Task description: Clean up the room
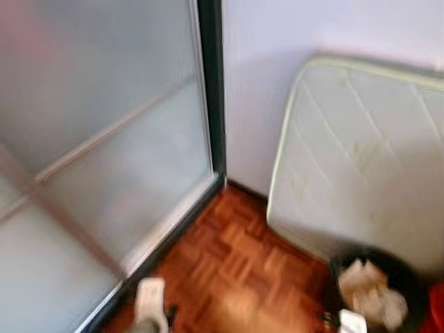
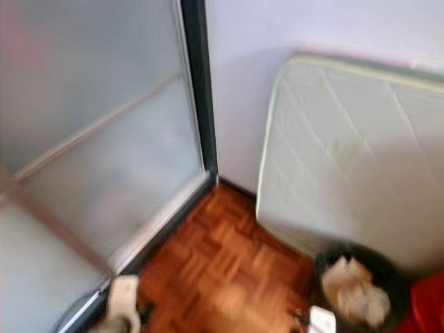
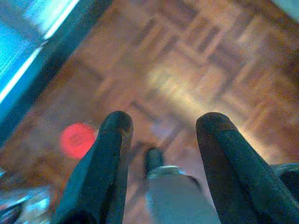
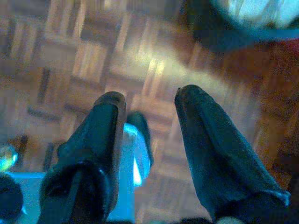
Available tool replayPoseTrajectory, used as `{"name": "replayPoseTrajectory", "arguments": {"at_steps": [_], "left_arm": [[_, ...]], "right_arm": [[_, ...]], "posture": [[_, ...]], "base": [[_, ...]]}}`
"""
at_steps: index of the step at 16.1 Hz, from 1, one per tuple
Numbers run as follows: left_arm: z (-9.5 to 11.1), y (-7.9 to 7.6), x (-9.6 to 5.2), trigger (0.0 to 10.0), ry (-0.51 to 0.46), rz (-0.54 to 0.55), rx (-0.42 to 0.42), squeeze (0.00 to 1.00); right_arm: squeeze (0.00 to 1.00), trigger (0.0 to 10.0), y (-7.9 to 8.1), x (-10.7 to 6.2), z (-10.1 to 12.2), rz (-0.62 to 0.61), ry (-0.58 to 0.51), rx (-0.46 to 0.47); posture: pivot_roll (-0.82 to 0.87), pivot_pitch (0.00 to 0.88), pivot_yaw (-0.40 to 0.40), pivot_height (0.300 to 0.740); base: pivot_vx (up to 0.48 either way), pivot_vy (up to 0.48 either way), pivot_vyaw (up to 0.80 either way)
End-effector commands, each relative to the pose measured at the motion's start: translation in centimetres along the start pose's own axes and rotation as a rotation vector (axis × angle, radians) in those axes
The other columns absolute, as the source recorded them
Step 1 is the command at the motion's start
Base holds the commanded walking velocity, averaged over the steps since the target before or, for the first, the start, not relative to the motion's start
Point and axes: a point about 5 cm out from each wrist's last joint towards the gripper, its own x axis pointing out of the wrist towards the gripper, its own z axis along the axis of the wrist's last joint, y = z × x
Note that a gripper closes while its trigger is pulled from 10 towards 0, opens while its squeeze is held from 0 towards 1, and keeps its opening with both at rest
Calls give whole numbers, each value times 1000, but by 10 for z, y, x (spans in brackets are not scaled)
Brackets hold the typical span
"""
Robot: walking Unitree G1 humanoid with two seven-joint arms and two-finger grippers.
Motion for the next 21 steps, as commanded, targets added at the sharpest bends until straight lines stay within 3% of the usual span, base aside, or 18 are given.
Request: {"name": "replayPoseTrajectory", "arguments": {"at_steps": [1,3,21], "left_arm": [[-3,14,-2,10000,18,33,16,0],[-3,14,-2,10000,18,34,20,0],[-2,14,-2,10000,17,32,18,0]], "right_arm": [[0,10000,13,1,0,28,-8,4],[0,10000,19,1,-2,40,-12,8],[0,10000,13,2,4,33,-13,15]], "posture": [[49,117,13,740],[50,120,14,740],[48,137,12,740]], "base": [[330,0,0],[330,0,0],[329,0,0]]}}
